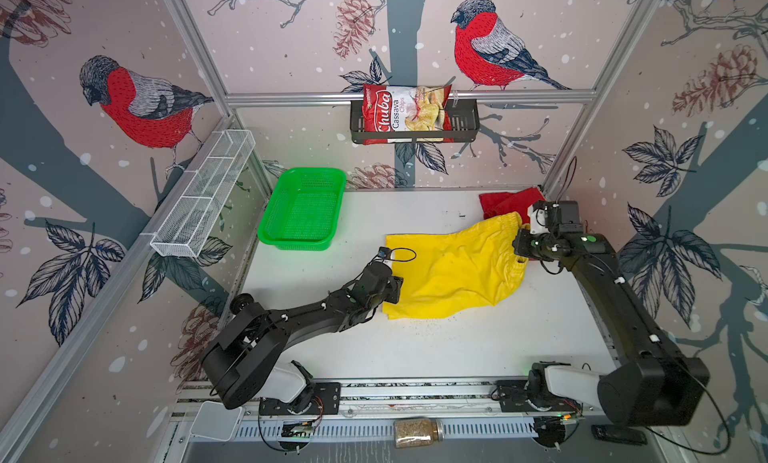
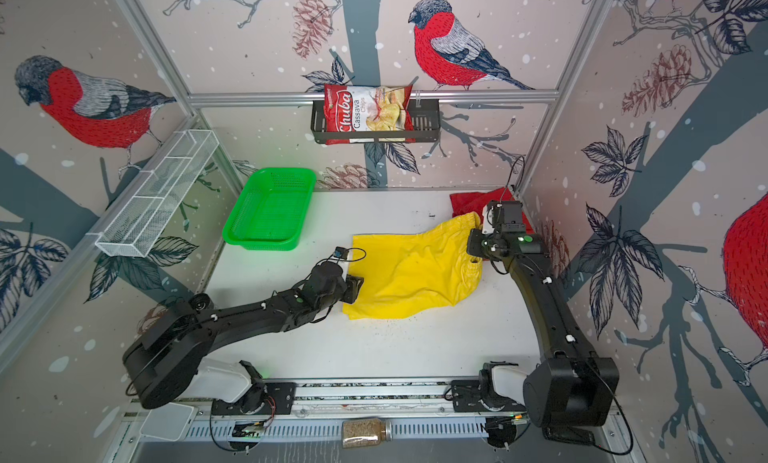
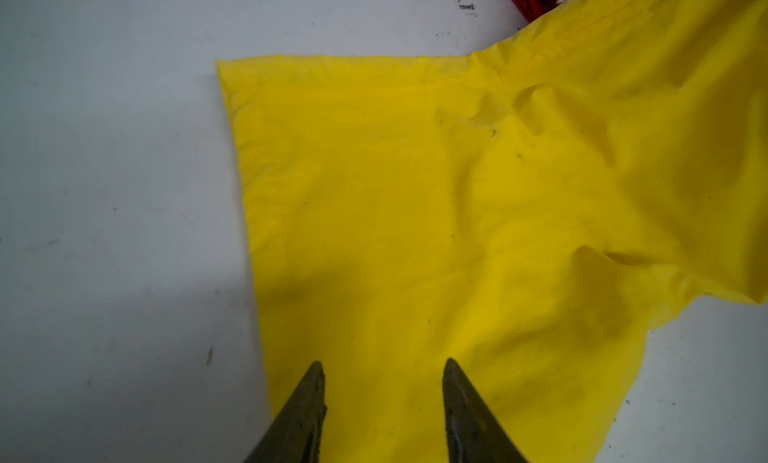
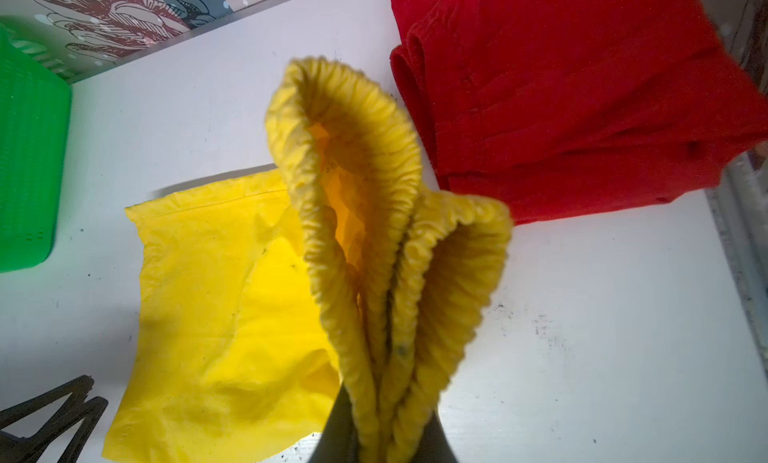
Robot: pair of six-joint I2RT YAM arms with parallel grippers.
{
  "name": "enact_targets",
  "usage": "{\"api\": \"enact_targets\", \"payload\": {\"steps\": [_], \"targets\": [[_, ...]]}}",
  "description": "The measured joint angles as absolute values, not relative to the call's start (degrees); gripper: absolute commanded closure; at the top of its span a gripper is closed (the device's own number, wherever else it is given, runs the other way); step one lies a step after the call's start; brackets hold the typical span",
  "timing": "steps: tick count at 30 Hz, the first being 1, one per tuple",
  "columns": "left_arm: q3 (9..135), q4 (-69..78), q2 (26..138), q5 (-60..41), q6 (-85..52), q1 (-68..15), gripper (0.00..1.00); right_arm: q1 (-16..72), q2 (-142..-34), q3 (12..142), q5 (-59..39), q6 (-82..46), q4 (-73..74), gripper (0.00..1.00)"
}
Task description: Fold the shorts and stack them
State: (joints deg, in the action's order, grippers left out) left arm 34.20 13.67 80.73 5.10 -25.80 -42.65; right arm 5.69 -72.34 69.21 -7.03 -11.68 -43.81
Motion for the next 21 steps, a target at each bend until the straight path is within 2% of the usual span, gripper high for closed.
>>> {"api": "enact_targets", "payload": {"steps": [6, 11, 21], "targets": [[30.24, 14.90, 81.17, 0.75, -32.12, -38.59, 0.62, 12.82, -74.56, 73.56, -4.27, -11.97, -45.04, 0.92], [29.63, 17.32, 85.73, -3.84, -35.22, -36.58, 0.66, 18.70, -76.18, 76.36, -1.74, -13.69, -44.99, 0.92], [31.66, 25.34, 94.04, -11.90, -36.25, -36.21, 0.75, 29.19, -81.08, 78.59, 3.31, -18.20, -43.42, 0.90]]}}
